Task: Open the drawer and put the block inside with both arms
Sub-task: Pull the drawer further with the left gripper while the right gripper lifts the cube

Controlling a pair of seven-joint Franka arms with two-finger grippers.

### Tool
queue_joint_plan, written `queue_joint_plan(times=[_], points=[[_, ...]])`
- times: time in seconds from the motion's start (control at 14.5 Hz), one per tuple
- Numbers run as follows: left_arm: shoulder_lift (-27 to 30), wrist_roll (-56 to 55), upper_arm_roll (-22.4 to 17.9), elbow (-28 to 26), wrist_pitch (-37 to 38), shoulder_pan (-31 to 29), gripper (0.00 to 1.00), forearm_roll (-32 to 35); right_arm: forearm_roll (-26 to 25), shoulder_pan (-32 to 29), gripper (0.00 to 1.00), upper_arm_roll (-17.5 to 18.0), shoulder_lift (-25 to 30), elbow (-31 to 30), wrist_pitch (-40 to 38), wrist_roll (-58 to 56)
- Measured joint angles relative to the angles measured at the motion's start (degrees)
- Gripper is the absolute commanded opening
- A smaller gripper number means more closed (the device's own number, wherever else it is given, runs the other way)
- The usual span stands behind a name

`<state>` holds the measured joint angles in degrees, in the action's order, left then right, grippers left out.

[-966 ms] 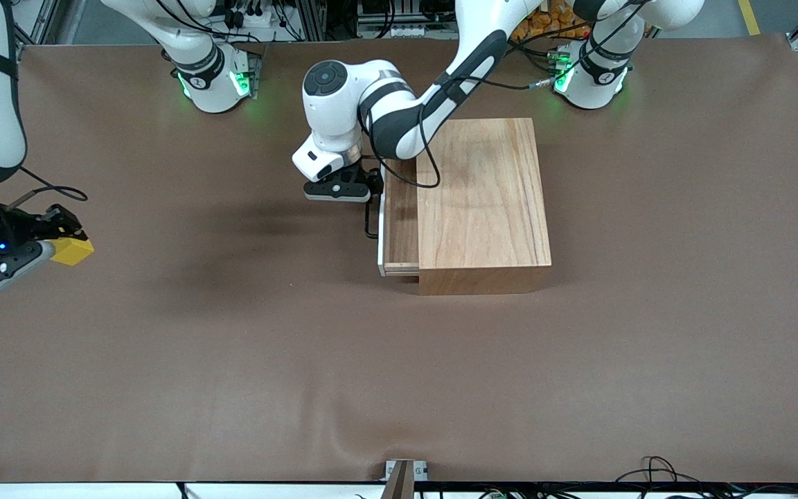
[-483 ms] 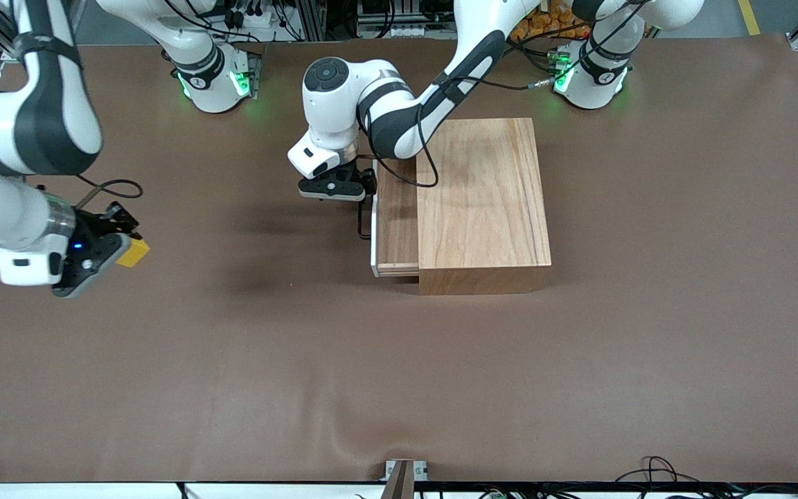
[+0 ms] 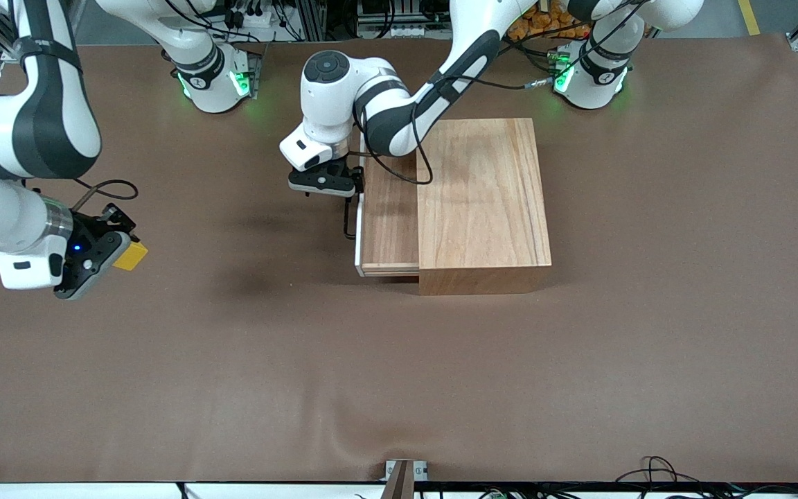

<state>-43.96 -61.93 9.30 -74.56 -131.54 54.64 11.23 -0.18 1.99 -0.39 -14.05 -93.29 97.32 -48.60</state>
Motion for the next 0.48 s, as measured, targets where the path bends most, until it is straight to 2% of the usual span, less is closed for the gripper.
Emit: queue_joint_plan(times=[0.48], points=[[-0.35, 0.0, 0.11, 0.13, -3.85, 0.8, 1.0, -1.42, 0.0, 0.2, 0.12, 0.44, -0.35, -1.26, 3.78, -8.09]])
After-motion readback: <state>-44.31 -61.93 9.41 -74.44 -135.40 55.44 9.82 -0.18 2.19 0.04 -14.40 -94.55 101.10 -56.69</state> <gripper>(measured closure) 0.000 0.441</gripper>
